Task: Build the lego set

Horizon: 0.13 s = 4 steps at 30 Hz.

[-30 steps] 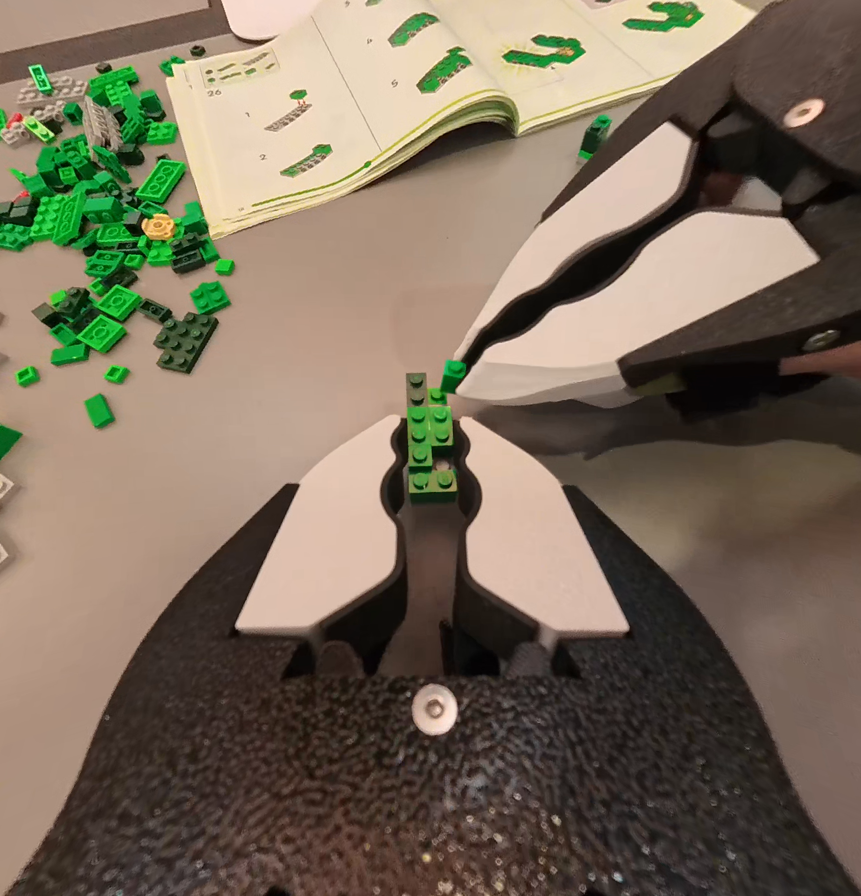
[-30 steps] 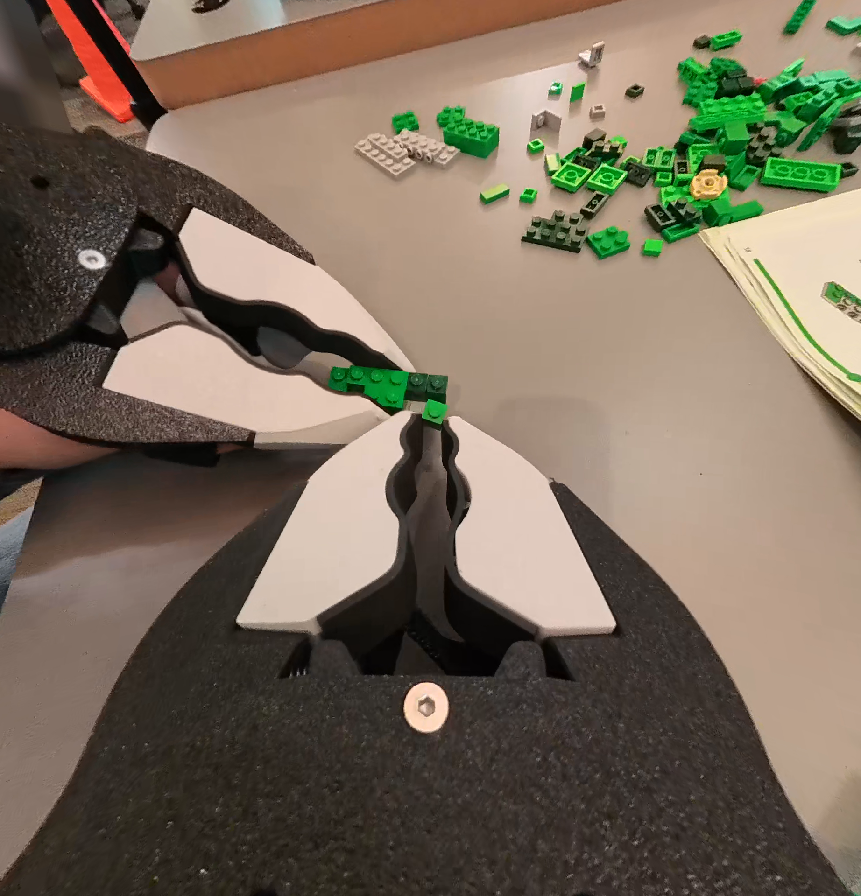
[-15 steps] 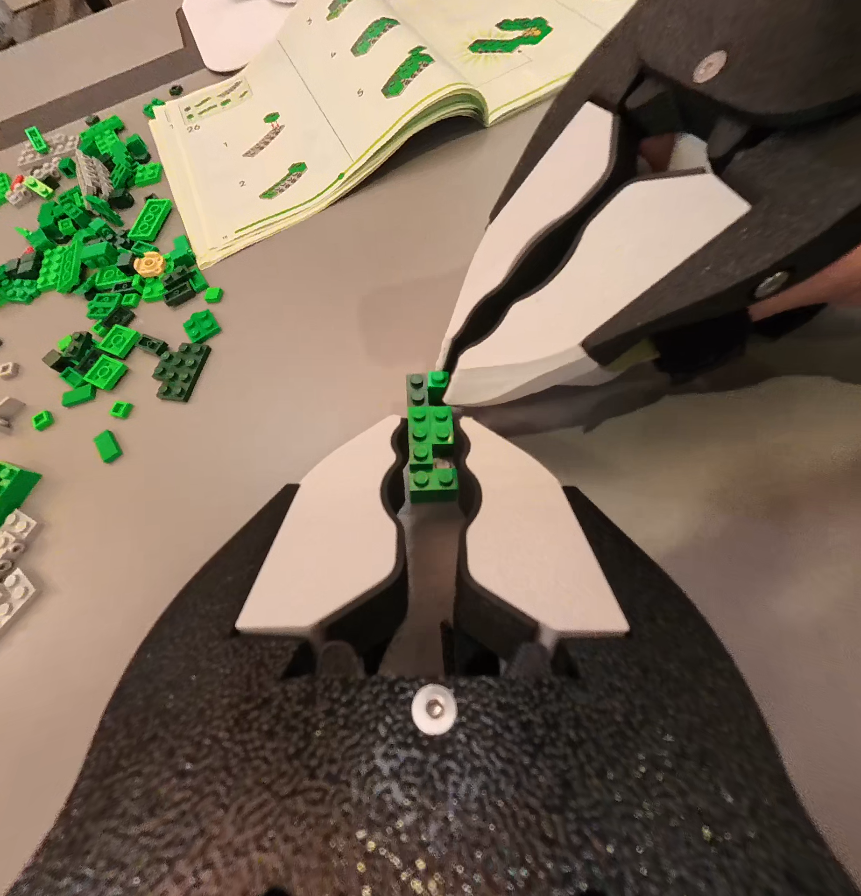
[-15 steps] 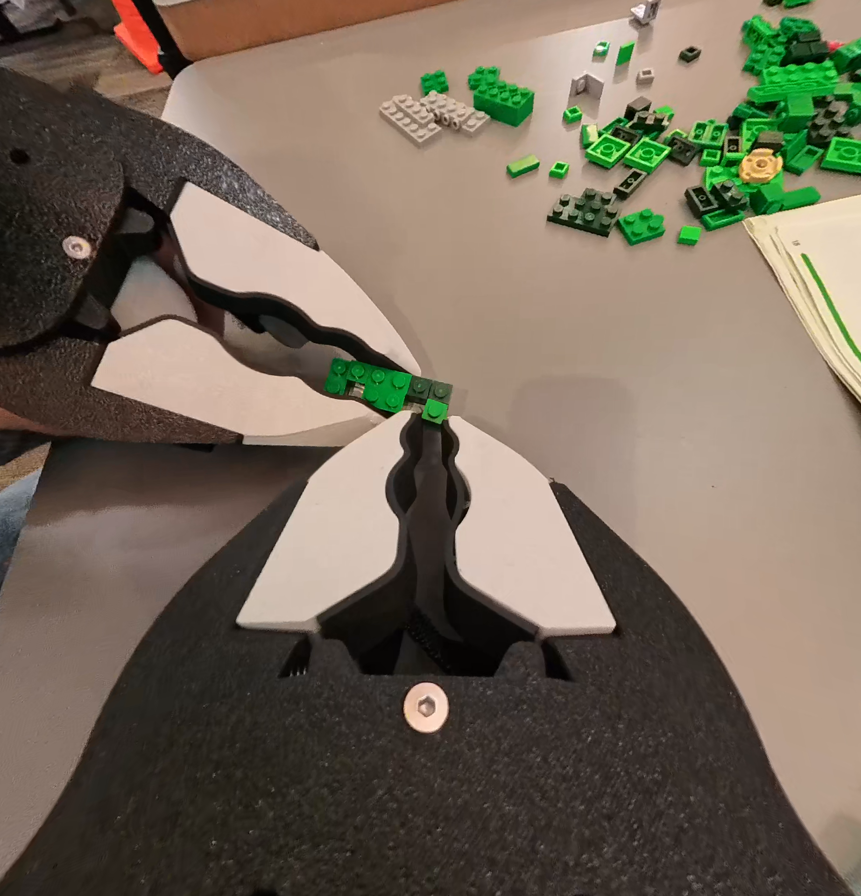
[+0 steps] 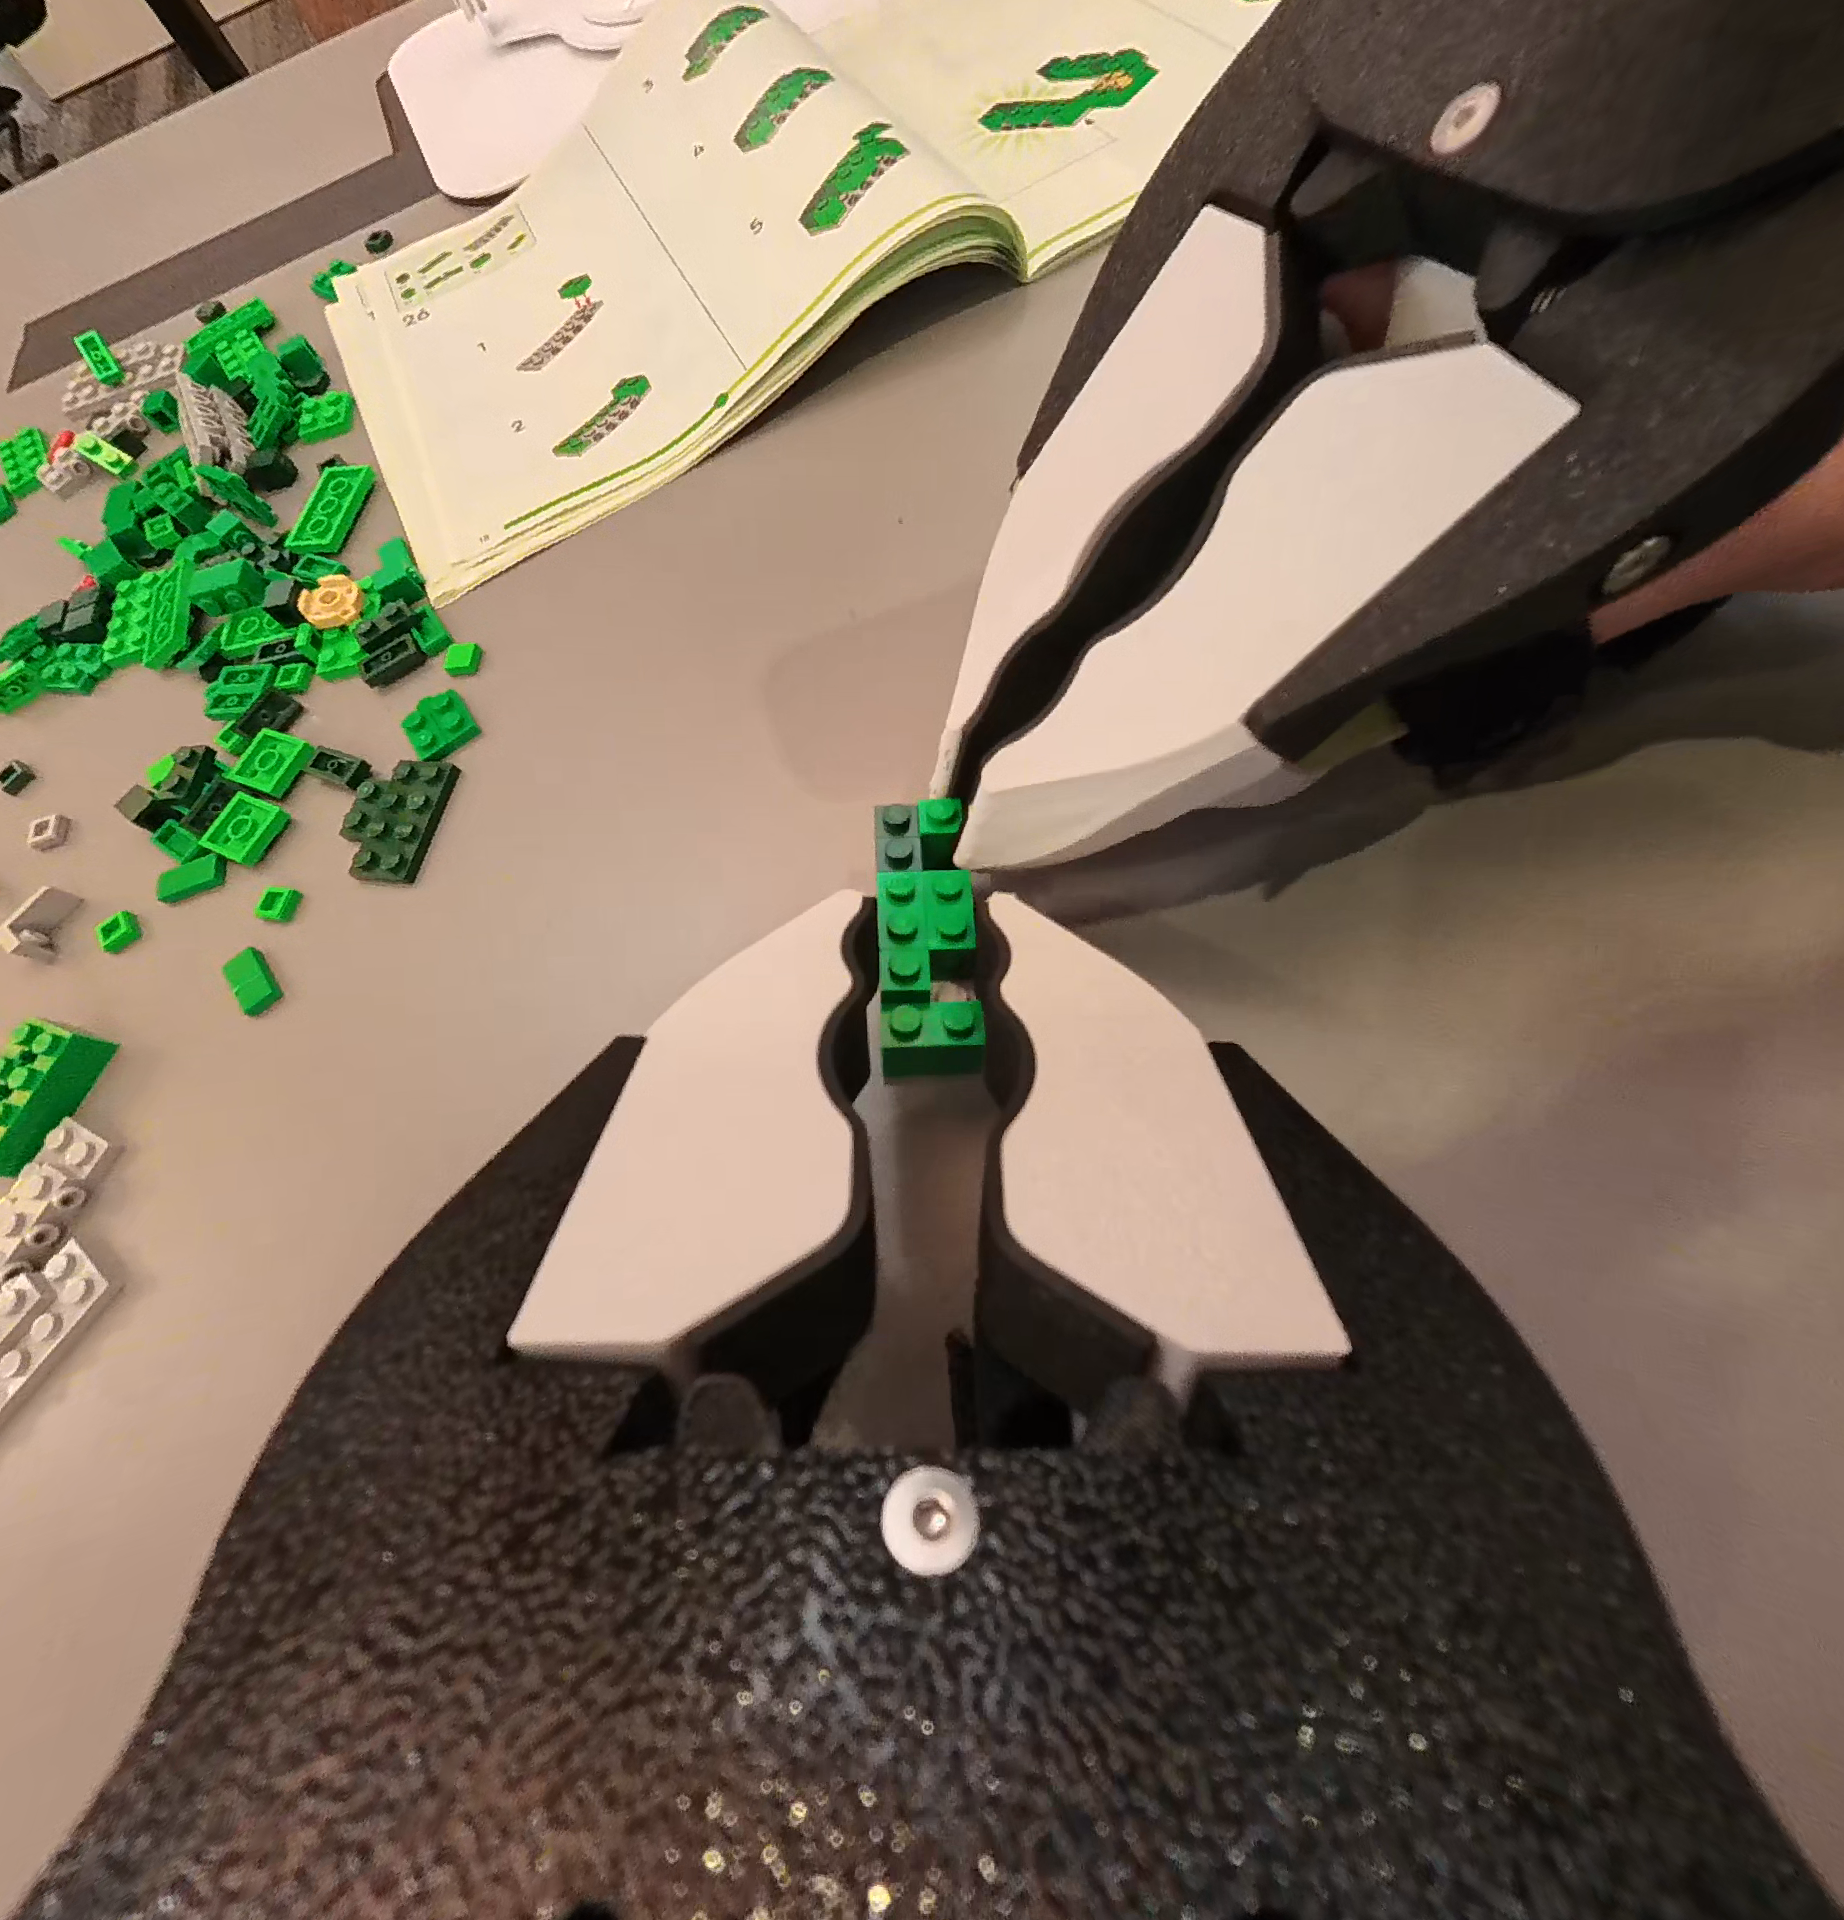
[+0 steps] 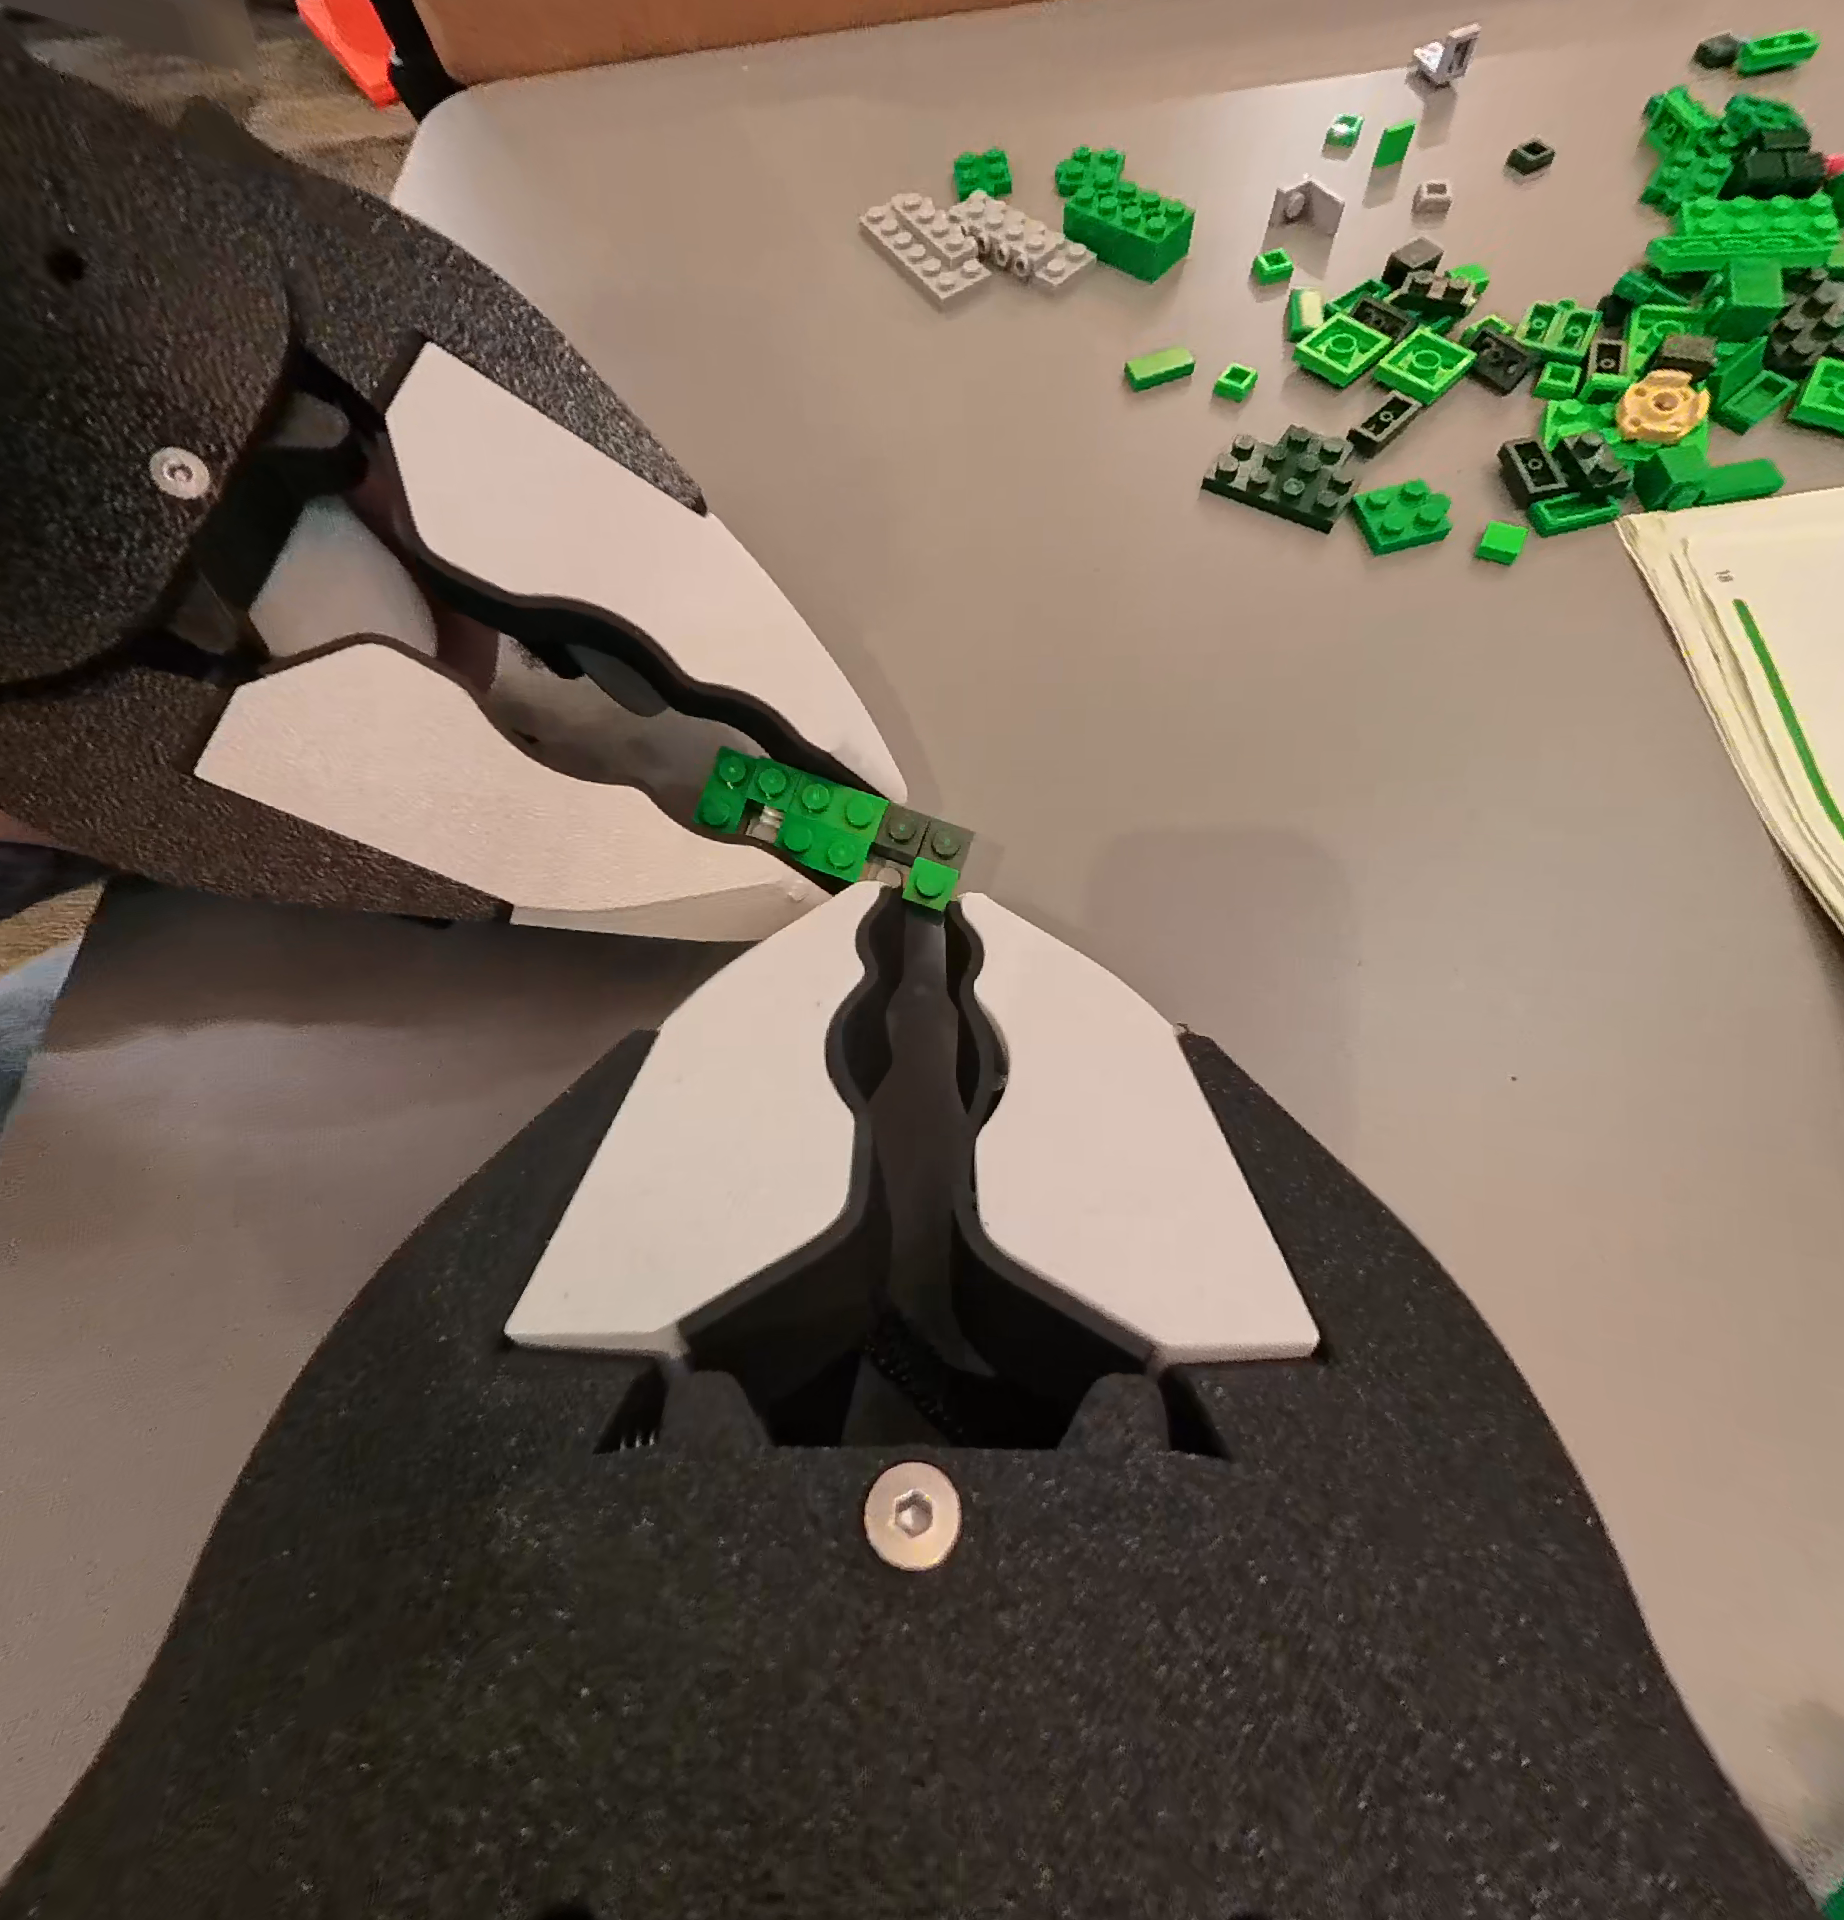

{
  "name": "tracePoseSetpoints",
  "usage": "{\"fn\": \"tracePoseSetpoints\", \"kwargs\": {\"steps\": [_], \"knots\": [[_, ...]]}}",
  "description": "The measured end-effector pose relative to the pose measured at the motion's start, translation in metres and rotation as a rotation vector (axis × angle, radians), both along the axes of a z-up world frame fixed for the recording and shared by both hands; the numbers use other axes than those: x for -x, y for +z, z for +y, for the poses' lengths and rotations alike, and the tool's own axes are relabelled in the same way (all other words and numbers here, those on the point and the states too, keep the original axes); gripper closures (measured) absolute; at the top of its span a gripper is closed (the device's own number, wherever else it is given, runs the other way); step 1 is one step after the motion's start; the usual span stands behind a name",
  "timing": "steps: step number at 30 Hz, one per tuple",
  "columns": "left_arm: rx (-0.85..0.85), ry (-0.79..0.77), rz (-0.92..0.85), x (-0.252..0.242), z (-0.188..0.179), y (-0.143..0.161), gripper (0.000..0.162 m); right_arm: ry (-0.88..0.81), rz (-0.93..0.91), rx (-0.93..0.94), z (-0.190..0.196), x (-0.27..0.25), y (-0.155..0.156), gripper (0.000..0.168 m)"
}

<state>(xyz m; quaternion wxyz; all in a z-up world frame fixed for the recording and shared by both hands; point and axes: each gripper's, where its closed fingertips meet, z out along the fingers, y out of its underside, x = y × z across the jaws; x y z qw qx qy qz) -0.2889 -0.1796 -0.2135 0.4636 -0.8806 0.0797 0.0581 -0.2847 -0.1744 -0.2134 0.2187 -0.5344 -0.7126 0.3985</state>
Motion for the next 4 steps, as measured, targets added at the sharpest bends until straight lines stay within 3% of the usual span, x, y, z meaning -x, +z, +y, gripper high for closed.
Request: {"fn": "tracePoseSetpoints", "kwargs": {"steps": [1, 4], "knots": [[0.000, 0.001, -0.001, 0.0002, 0.0002, 0.0000, 0.146, -0.004, -0.001, 0.010, 0.0003, 0.0002, 0.0003, 0.161], [0.002, 0.002, 0.000, 0.0003, 0.0006, -0.0004, 0.146, -0.008, -0.003, 0.017, 0.0007, 0.0005, 0.0003, 0.160]]}}
